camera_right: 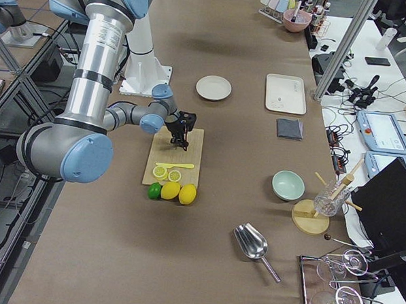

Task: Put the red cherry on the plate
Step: 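Lower the right gripper and grasp the dark cherries by their stems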

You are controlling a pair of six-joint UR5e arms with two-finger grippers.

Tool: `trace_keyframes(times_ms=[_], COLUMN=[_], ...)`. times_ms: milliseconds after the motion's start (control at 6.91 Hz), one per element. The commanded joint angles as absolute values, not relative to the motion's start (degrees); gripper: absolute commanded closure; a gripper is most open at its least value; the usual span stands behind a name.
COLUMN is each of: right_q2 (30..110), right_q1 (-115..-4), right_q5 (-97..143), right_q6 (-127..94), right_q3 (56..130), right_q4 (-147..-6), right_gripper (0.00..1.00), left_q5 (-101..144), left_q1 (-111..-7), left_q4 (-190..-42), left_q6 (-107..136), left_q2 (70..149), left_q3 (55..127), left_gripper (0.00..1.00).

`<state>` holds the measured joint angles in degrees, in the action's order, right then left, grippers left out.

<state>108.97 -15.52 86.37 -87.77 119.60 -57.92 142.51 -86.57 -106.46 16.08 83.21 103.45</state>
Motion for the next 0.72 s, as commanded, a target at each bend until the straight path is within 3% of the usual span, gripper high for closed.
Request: trace_keyframes(times_ms=[0,579], right_q2=[108.98,107.59], right_q1=[-15.56,-23.59], right_q5=[86.31,94.09], right_q6=[-87.45,-83.53], right_q3=[120.75,128.38], right_q4=[-57.92,-63.68], right_gripper=[1.0,1.0], left_q5=[142.47,142.47], left_q1=[-86.57,-86.48], left_q4=[-106.44,-106.52], left_q6=[16.08,16.0], left_q2=[83.23,82.97], left_q3=[103.45,103.36], left_gripper=[0.03,0.03])
